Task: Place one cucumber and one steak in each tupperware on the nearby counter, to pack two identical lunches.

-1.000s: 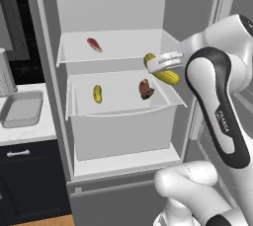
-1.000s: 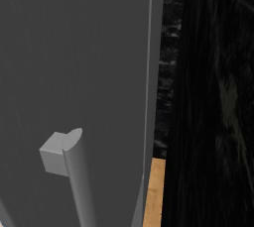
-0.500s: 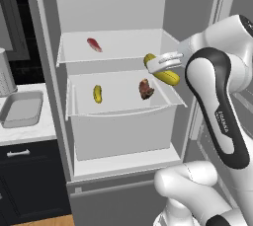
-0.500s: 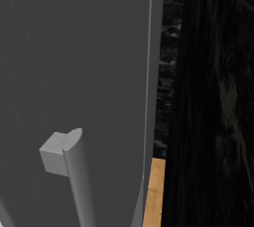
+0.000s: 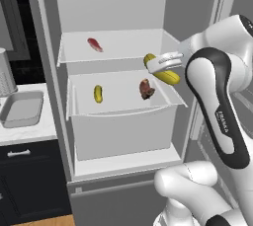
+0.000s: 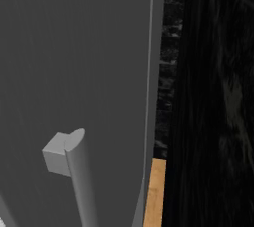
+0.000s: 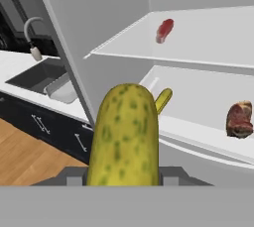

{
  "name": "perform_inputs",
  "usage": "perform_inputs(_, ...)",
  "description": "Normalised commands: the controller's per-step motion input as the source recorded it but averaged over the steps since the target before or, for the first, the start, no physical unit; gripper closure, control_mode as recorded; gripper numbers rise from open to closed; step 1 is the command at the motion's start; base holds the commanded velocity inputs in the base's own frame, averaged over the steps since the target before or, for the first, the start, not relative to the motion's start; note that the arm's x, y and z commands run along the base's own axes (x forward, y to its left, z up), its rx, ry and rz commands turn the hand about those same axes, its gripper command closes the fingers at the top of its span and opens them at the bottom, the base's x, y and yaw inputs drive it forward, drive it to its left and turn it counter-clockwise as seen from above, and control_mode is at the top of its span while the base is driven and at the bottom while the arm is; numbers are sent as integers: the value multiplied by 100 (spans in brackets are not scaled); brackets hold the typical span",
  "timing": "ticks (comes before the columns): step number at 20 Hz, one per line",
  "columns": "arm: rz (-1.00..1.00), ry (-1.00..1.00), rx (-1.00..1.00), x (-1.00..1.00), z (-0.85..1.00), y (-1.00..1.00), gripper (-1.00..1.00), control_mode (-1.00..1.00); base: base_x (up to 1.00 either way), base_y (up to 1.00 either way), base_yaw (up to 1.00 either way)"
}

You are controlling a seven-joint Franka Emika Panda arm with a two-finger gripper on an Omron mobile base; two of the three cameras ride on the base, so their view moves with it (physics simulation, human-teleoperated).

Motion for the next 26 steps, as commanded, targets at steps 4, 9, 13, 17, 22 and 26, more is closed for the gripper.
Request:
perform_inputs(4, 0, 0, 0, 0, 0, 0, 100, 100, 0, 84, -1)
perform_inputs(9, 0, 0, 0, 0, 0, 0, 100, 100, 0, 100, 0)
perform_inputs(13, 0, 0, 0, 0, 0, 0, 100, 100, 0, 100, 0)
perform_inputs(17, 0, 0, 0, 0, 0, 0, 100, 100, 0, 96, 0)
perform_inputs(22, 0, 0, 0, 0, 0, 0, 100, 100, 0, 88, 0)
perform_inputs(26, 0, 0, 0, 0, 0, 0, 100, 100, 0, 59, 0)
